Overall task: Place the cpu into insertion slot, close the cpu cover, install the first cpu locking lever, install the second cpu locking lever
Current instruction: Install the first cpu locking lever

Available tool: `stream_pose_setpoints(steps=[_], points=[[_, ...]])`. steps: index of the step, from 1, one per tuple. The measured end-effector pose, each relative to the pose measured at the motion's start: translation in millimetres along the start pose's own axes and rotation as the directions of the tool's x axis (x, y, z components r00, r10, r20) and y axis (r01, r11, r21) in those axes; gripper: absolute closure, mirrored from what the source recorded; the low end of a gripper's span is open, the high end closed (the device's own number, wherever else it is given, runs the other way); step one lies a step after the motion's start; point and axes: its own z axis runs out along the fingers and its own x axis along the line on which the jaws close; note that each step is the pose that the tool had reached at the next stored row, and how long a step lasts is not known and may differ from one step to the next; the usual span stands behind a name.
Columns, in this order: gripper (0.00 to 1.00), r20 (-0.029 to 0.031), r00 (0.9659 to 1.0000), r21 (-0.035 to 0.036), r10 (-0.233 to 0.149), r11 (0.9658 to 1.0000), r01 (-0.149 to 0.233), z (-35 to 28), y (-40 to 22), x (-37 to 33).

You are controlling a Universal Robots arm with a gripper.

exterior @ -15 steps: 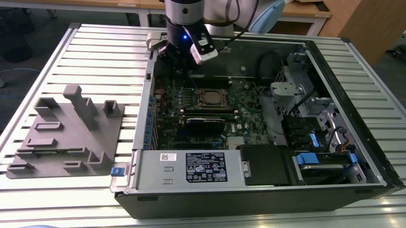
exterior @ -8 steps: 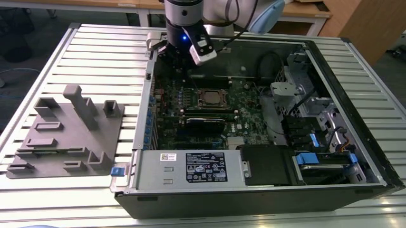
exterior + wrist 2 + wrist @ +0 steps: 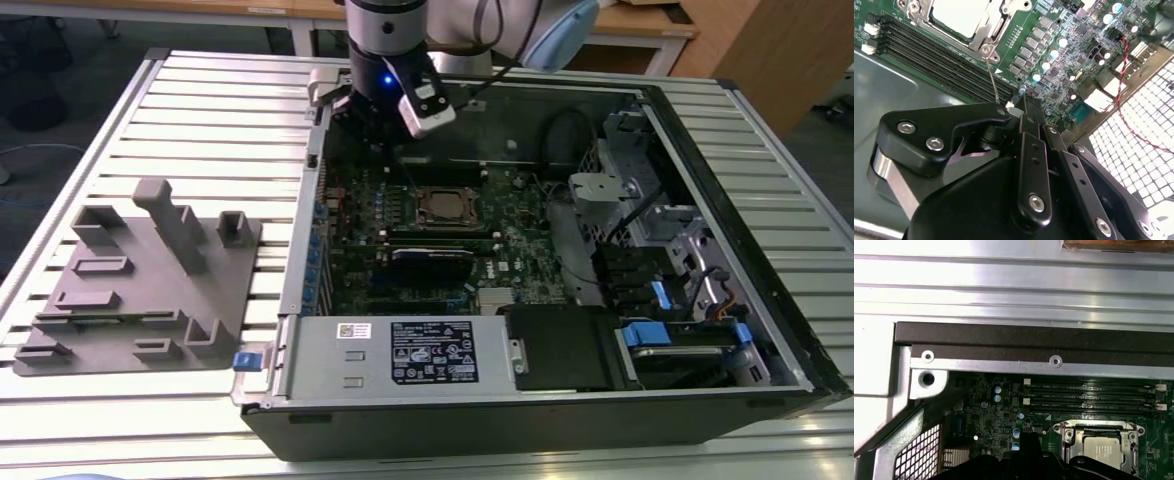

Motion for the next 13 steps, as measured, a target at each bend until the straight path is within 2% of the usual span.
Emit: stream_pose_setpoints(steps=[2, 5, 13], points=[[0.89, 0.0000, 1.0000, -0.0012, 0.000, 1.0000, 0.000, 0.2, 1.1, 0.2], [0.89, 0.0002, 1.0000, -0.0118, 0.000, 0.9999, 0.000, 0.5, 1.9, 0.4], [0.89, 0.0002, 1.0000, -0.0127, 0.000, 0.9999, 0.000, 1.0, 4.2, -0.9]])
